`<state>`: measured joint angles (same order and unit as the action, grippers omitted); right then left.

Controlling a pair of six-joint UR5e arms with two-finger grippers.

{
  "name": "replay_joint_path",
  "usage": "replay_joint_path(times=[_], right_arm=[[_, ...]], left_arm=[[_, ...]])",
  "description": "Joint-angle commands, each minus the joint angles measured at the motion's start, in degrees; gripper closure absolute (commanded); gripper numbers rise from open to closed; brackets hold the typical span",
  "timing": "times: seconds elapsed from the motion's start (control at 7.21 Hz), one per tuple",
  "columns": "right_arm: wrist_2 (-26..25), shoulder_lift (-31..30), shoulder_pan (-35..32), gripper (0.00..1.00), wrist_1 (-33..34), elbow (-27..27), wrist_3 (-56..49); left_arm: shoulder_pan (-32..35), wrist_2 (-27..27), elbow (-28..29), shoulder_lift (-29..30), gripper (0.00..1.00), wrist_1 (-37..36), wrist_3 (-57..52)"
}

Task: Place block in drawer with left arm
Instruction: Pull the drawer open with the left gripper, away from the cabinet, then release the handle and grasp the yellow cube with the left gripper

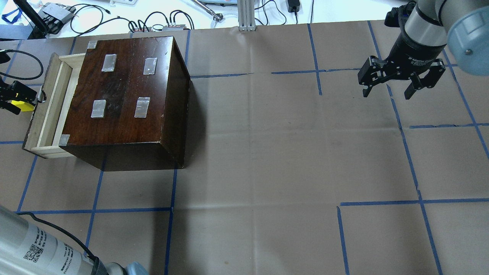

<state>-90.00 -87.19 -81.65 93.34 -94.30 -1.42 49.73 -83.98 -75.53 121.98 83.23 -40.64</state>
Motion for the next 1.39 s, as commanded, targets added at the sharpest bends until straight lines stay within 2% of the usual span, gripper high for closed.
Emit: replay_joint_path(times=[0.0, 0.97, 1.25], right_arm=[[0.00, 0.00, 0.00, 0.00, 0.00, 0.00, -0.08], [0.00, 0.00, 0.00, 0.00, 0.00, 0.00, -0.08], [0.00, 0.00, 0.00, 0.00, 0.00, 0.00, 0.01]], left_arm=[[-0.51, -1.78, 0.82, 0.36, 0.02, 0.00, -0.67], [-1.65, -3.47, 2.40, 1.42, 0.02, 0.00, -2.86], [-1.65, -3.55, 5.29, 1.42, 0.01, 0.26, -2.78]])
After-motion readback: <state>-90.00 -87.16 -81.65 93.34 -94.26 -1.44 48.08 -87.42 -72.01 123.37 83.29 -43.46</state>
